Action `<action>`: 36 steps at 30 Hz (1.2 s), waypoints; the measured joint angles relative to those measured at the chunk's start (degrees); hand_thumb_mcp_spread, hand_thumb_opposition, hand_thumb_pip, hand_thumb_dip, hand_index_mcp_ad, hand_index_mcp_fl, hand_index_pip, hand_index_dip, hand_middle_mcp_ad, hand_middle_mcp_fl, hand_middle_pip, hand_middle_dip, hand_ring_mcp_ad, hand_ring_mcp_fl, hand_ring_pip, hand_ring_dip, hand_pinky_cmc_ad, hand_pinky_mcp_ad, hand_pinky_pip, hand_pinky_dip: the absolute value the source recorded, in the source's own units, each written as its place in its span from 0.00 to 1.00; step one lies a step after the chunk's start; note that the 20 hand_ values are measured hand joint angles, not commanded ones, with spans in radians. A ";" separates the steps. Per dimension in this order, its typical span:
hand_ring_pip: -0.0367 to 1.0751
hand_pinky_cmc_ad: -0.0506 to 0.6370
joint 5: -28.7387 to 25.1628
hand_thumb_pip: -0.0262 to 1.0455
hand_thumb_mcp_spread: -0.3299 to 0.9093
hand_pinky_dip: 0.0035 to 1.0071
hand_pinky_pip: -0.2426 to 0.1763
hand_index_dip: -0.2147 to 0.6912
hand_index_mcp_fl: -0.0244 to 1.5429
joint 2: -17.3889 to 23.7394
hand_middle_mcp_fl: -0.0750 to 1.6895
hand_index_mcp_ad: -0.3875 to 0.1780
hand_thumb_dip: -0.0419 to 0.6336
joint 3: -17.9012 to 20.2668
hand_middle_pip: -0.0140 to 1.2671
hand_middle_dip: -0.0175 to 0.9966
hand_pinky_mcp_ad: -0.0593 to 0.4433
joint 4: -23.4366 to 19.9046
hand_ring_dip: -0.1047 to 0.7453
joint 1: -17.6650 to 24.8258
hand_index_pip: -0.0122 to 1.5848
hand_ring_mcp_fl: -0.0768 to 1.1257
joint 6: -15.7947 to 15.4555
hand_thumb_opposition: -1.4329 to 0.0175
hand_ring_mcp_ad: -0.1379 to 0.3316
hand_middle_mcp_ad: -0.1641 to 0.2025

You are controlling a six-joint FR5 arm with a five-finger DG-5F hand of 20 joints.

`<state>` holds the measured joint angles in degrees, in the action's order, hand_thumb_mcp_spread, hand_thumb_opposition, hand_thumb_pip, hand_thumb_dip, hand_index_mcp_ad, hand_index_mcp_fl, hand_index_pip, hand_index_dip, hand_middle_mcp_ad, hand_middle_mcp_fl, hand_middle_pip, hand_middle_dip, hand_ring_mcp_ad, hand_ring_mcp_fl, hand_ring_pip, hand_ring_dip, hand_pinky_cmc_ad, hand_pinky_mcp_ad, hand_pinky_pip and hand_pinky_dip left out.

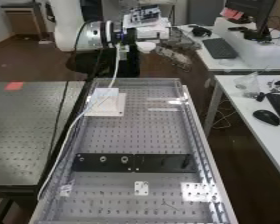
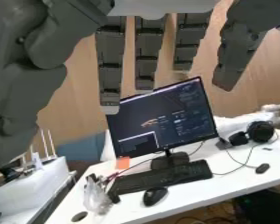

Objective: Grab the chopstick and place it in the clear container

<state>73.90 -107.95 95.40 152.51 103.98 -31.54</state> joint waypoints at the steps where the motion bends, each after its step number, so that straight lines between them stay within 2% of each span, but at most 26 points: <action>1: 0.14 0.85 0.88 0.32 0.47 0.17 0.59 0.81 0.41 0.43 0.21 0.38 0.26 0.04 0.11 0.37 0.90 0.36 0.33 -0.39 0.04 0.12 -0.47 0.49 0.54 0.43; 10: 0.14 0.85 5.78 0.33 0.47 0.17 0.58 0.78 0.41 2.61 0.25 0.38 0.26 -1.38 0.10 0.36 0.90 7.62 0.33 -3.33 0.03 0.14 -1.79 0.48 0.54 0.43; 13: 0.14 0.81 7.36 0.39 0.47 0.17 0.58 0.77 0.40 3.10 0.25 0.38 0.26 -2.17 0.10 0.36 0.90 10.14 0.33 -4.36 0.03 0.16 -2.36 0.48 0.55 0.42; 22: 0.14 0.81 11.32 0.38 0.47 0.18 0.67 0.74 0.37 4.38 0.25 0.38 0.25 -5.32 0.10 0.36 0.90 18.19 0.33 -7.65 0.03 0.17 -4.50 0.48 0.54 0.42; 24: 0.14 0.81 11.57 0.38 0.47 0.18 0.70 0.73 0.37 4.54 0.25 0.38 0.25 -5.99 0.10 0.36 0.90 19.51 0.33 -8.24 0.03 0.17 -4.78 0.48 0.54 0.43; 31: 0.14 0.81 12.58 0.38 0.47 0.18 0.70 0.72 0.37 5.35 0.25 0.38 0.25 -8.35 0.10 0.36 0.90 23.47 0.33 -10.58 0.03 0.19 -5.92 0.48 0.54 0.43; 36: 0.14 0.81 12.10 0.38 0.47 0.18 0.70 0.72 0.37 5.95 0.25 0.38 0.25 -9.49 0.10 0.36 0.90 24.72 0.33 -11.96 0.03 0.19 -6.25 0.48 0.54 0.43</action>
<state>86.00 -102.00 85.91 177.23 92.03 -37.79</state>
